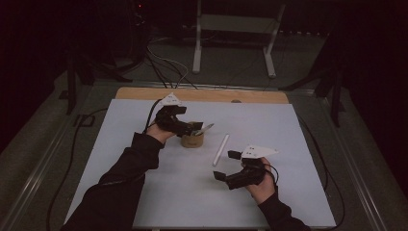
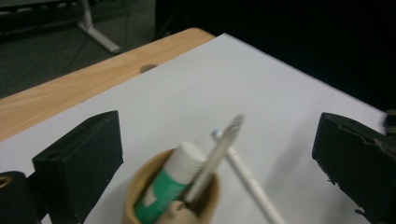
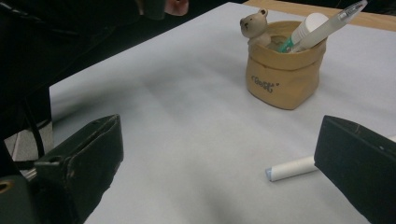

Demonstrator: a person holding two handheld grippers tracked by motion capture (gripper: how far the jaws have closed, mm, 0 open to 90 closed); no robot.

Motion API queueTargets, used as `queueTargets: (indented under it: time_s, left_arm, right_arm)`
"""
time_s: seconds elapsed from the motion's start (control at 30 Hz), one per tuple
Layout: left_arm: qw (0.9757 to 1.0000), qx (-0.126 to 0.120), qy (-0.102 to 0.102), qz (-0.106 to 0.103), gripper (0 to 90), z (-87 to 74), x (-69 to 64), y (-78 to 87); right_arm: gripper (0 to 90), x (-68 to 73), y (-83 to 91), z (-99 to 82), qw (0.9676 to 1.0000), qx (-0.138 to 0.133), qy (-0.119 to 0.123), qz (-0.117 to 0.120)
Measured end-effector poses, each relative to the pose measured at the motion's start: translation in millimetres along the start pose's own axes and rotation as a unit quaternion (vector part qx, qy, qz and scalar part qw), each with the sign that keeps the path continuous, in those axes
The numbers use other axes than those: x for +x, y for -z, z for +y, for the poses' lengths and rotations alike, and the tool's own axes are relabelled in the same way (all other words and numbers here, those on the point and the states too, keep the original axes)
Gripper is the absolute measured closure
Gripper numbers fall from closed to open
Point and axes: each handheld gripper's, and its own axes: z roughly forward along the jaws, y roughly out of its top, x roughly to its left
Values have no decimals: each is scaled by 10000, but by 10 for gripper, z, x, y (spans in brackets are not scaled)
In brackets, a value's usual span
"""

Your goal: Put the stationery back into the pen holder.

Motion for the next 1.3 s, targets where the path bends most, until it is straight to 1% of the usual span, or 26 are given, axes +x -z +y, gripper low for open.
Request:
queueTargets:
  time_s: [0.13, 0.37, 0.53, 0.57, 0.6, 0.63, 0.7, 0.8, 0.9, 1.07, 1.17, 1.27, 1.3]
  left_arm:
    - [9999, -121, 34, -35, 24, -14, -101, 78]
    - [9997, -237, 91, -40, 24, -149, -273, 132]
    - [9997, -217, 93, -11, 24, -246, -393, 138]
    - [9996, -245, 128, -19, 24, -270, -423, 139]
    - [9997, -230, 119, -15, 24, -283, -440, 138]
    - [9998, -205, 85, 25, 24, -305, -473, 133]
    - [9998, -186, 57, 13, 24, -340, -522, 122]
    - [9998, -171, 109, -29, 24, -392, -593, 100]
    - [9999, -137, 99, -29, 24, -449, -668, 65]
    - [9998, -58, 138, -104, 24, -552, -771, -14]
    - [9999, 12, 65, -118, 24, -618, -835, -70]
    - [9998, 36, 157, -147, 24, -686, -872, -122]
    - [9998, 84, 151, -137, 24, -706, -883, -140]
  right_arm:
    - [12, -15, 29, 8, 10000, -35, -1, -39]
    - [12, -60, 109, 42, 9998, -156, -43, -113]
    - [12, -102, 169, 65, 9995, -241, -34, -216]
    - [12, -108, 179, 68, 9994, -257, -55, -215]
    - [12, -119, 194, 73, 9993, -272, -69, -235]
    - [12, -125, 203, 75, 9992, -289, -67, -250]
    - [12, -140, 228, 84, 9991, -323, -85, -270]
    - [12, -154, 255, 91, 9989, -344, -86, -305]
    - [12, -175, 278, 96, 9987, -373, -97, -344]
    - [12, -208, 308, 104, 9982, -425, -130, -399]
    - [12, -222, 321, 108, 9980, -442, -149, -420]
    - [12, -231, 331, 112, 9979, -461, -153, -431]
    - [12, -235, 334, 112, 9979, -465, -157, -434]
